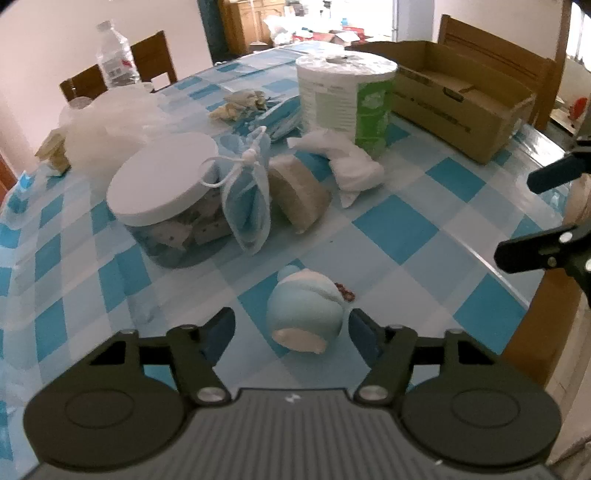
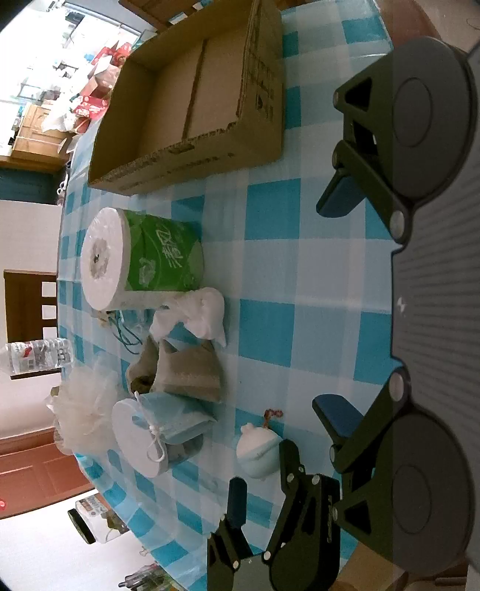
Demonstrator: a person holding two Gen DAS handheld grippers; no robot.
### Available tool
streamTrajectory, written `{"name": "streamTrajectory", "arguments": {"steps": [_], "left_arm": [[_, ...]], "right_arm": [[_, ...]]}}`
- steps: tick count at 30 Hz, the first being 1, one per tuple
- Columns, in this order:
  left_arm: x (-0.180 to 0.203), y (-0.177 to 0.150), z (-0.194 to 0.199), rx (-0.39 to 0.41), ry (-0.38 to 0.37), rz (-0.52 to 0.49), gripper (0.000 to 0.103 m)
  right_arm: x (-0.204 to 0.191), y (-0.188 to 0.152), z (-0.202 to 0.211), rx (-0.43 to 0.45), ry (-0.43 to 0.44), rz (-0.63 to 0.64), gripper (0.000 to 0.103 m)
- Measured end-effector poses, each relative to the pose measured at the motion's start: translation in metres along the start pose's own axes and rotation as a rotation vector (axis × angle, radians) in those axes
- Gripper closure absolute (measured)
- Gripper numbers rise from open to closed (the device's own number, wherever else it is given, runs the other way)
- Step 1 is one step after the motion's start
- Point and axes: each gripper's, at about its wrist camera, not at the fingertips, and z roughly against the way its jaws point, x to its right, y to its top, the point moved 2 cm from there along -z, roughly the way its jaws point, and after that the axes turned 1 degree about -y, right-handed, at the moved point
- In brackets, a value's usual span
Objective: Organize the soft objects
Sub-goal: 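Close the left gripper on the light-blue plush toy while the right gripper moves toward the white cloth bundle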
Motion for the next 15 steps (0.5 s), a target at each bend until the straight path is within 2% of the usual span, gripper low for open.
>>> {"name": "streamTrajectory", "arguments": {"steps": [6,15], "left_arm": [[-0.001,0.003,-0.006,0.002,-0.035,-0.008,0.049],[-0.006,0.003,-0.011,-0.001,-0.072,0.029,0.058]], "right_arm": [[-0.004,0.004,-0.006,-0.015,0.000,-0.003,0.000],[-0.010,0.009,-0.015,-0.025,0.003,0.002,0.000]]}}
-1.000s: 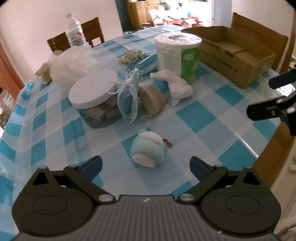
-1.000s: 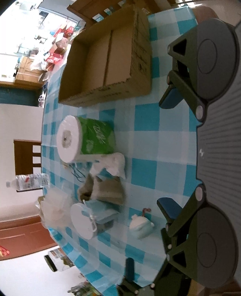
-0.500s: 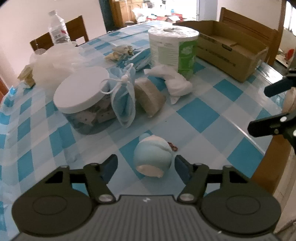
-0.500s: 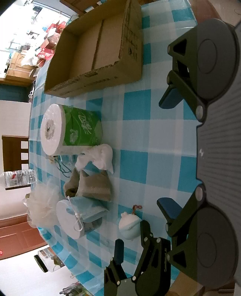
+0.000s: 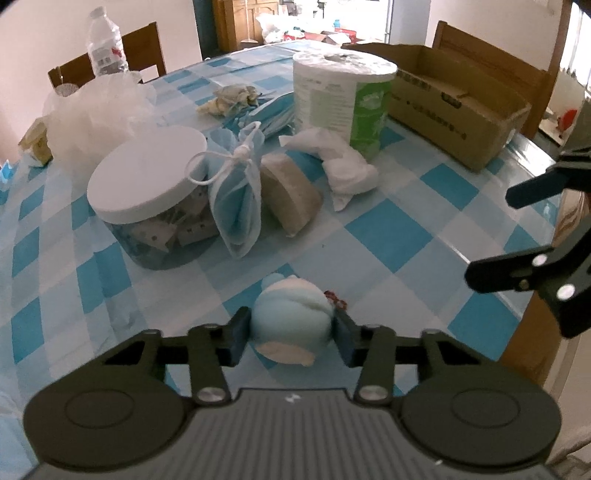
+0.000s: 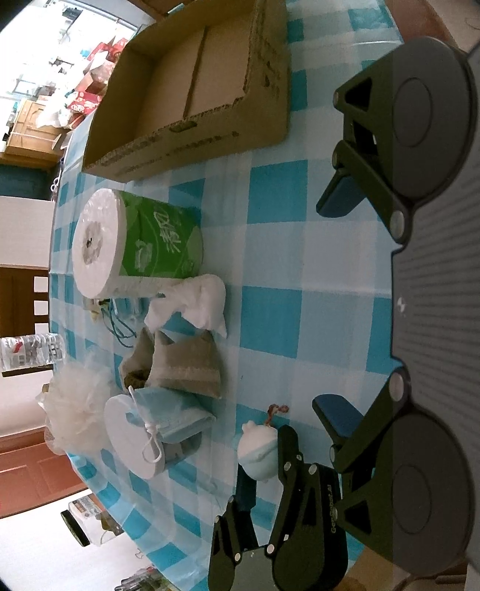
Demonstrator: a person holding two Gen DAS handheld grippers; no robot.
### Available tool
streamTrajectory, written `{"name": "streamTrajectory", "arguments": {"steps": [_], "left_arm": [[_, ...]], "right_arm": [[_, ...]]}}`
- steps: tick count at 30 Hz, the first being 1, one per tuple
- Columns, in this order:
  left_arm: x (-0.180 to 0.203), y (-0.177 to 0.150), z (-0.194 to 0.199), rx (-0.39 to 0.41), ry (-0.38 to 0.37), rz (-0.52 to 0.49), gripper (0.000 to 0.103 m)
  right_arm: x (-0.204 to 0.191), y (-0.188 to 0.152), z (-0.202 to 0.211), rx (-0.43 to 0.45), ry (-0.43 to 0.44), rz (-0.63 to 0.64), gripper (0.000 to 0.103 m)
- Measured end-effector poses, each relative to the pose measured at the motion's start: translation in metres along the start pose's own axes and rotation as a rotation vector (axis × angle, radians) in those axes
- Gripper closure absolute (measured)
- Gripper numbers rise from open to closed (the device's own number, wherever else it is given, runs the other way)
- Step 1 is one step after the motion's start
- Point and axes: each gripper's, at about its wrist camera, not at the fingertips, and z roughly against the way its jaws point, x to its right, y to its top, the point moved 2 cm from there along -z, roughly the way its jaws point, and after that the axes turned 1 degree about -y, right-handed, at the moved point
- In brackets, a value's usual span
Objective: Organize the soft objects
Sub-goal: 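Grasp the white knotted cloth bundle with the right gripper while the left gripper holds the plush toy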
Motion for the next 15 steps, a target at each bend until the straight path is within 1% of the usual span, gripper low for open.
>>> {"name": "streamTrajectory", "arguments": {"steps": [3,6,10,15], "left_arm": [[-0.002,0.000,0.000,0.005,-0.005,0.021,0.059],[-0.004,-0.002,0.002,0.008,0.008,0.042,0.059],[-0.014,-0.005,0.006,0.006,0.036,0.089,0.059],[-0.029,-0.010,0.014,0.014,0.075,0.141,0.059]], "right_arm": [[-0.003,0.002,-0.004,-0.004,0.004,0.003,0.000],[-0.005,0.003,-0.009,-0.006,0.011,0.008,0.000],[-0.009,0.007,-0.016,-0.008,0.013,0.019,0.000],[-0.015,0.016,-0.029,0.004,-0.002,0.047,0.003]]}}
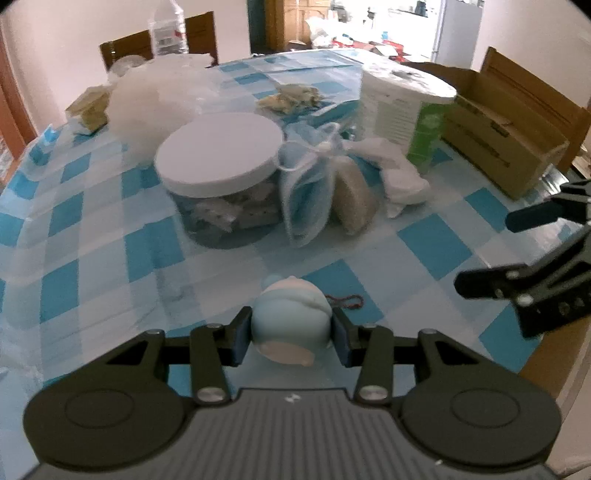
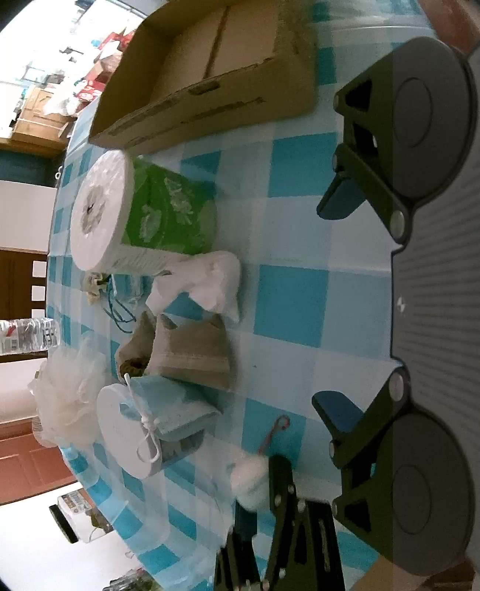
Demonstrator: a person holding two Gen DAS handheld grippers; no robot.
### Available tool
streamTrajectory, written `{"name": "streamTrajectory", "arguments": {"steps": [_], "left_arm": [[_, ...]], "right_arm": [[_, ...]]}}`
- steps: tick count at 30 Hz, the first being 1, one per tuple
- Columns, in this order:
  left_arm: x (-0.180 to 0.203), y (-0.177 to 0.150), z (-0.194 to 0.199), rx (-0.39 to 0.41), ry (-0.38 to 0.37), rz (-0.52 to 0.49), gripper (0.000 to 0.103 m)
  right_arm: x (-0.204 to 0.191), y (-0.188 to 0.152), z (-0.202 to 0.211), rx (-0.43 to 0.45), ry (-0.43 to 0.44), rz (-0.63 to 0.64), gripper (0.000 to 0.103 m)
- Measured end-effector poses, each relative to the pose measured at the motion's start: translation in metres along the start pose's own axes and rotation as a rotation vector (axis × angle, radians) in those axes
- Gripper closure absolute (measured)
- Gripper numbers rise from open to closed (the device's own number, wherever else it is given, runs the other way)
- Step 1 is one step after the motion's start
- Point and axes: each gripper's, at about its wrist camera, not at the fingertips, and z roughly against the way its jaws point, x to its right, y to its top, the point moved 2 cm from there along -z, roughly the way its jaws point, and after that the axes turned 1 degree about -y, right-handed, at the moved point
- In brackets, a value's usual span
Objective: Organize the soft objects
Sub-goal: 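Grasp the white knotted cloth bundle with the right gripper while the left gripper holds the plush toy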
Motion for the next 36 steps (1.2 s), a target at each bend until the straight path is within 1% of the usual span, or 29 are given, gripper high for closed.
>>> {"name": "streamTrajectory", "arguments": {"steps": [9,14,16,20,23,25,27,33,36], "left_arm": [[-0.014,-0.001,0.003,0.004,-0.001,0.027,0.059],[-0.018,0.001,0.004,0.014,-0.006,0.035,0.059],[-0.020,0.003,0.003,0.015,-0.010,0.039,0.059],[-0.023,0.006,0.001,0.017,-0.015,0.041,0.059],[-0.025,0.007,-0.001,0.019,-0.014,0.042,0.059],[-0.026,0.008,-0.001,0.019,-0.015,0.041,0.059],[-0.027,0.009,-0.002,0.017,-0.015,0.039,0.059],[-0.028,0.011,-0.005,0.013,-0.018,0.036,0.059],[-0.028,0.012,-0.006,0.013,-0.022,0.036,0.059]], "right_arm": [[-0.001,0.029,-0.026,0.059,-0.072,-0.012,0.014],[0.004,0.049,-0.035,0.114,-0.121,-0.047,0.016],[0.006,0.055,-0.039,0.123,-0.142,-0.065,0.017],[0.009,0.061,-0.050,0.103,-0.166,-0.098,0.025],[0.010,0.062,-0.055,0.096,-0.157,-0.134,0.029],[0.009,0.062,-0.058,0.092,-0.166,-0.147,0.030],[0.008,0.062,-0.060,0.087,-0.163,-0.167,0.035],[0.008,0.060,-0.066,0.072,-0.193,-0.218,0.036],[0.007,0.062,-0.067,0.067,-0.200,-0.220,0.043]]}}
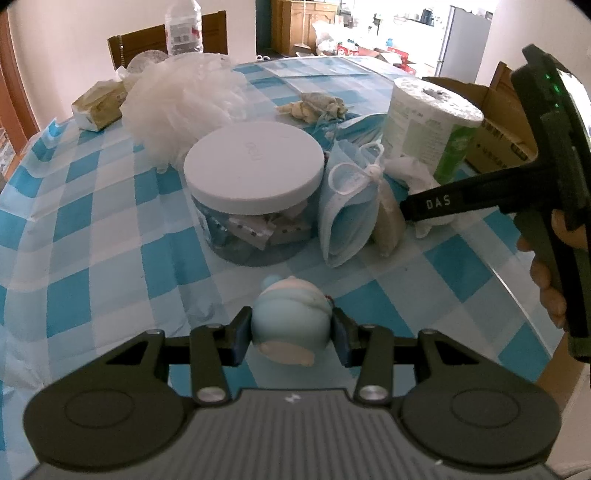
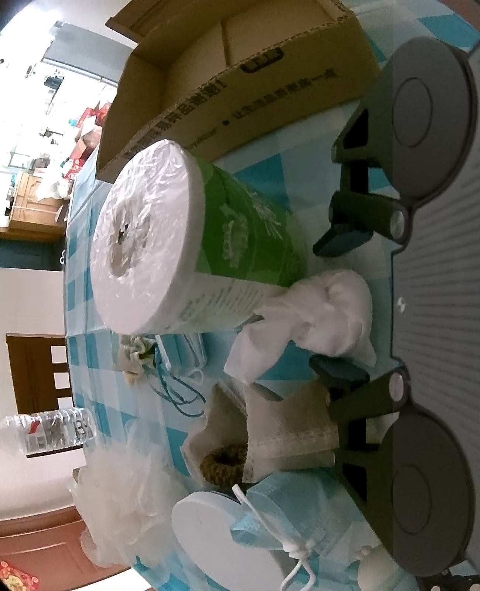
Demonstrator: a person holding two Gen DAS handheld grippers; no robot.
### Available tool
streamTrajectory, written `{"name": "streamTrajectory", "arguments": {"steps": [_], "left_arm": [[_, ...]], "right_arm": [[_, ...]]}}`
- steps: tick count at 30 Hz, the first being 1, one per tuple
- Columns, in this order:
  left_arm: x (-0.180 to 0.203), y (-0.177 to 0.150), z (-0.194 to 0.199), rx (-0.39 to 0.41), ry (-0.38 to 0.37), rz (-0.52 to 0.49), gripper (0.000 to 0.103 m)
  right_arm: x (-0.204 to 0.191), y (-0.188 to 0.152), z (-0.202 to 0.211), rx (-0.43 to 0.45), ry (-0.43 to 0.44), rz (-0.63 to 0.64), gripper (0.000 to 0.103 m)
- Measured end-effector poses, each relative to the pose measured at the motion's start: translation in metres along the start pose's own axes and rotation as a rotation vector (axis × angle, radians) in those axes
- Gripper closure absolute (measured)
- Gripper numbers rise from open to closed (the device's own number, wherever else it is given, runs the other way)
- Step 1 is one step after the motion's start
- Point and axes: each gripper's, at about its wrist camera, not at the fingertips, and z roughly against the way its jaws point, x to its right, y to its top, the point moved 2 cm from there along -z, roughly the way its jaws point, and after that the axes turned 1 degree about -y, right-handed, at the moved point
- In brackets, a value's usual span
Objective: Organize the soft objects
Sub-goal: 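Grasp the white knotted cloth bundle with the right gripper while the left gripper holds the plush toy, then carry both items over the cardboard box and open both grippers to drop them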
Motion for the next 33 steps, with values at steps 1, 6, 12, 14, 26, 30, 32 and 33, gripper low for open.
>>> {"name": "streamTrajectory", "arguments": {"steps": [1,6,12,14,26,30,32,33], "left_arm": [[0.000,0.000,0.000,0.000,-0.001,-0.001,0.059],[0.001,0.003,-0.002,0.001,-0.003,-0.013,0.059],[-0.001,0.006,-0.003,-0.004,-0.006,-0.029,0.060],[-0.002,0.008,-0.001,-0.006,-0.006,-0.039,0.060],[0.007,0.020,0.016,-0.024,-0.001,-0.045,0.060],[0.023,0.028,0.025,-0.016,0.007,-0.057,0.060],[0.034,0.032,0.031,-0.015,0.006,-0.062,0.060],[0.039,0.034,0.033,-0.017,0.003,-0.062,0.060]], "right_arm": [[-0.001,0.000,0.001,0.000,0.001,0.002,0.044],[-0.003,0.000,0.001,0.000,0.009,0.017,0.050],[-0.004,0.002,0.006,-0.016,0.035,0.060,0.051],[-0.004,0.002,0.012,-0.019,0.052,0.079,0.051],[0.012,-0.007,0.054,-0.059,0.194,0.236,0.051],[0.030,-0.007,0.068,-0.068,0.213,0.297,0.051],[0.042,-0.007,0.075,-0.075,0.231,0.314,0.051],[0.049,-0.006,0.079,-0.080,0.238,0.325,0.051]]}}
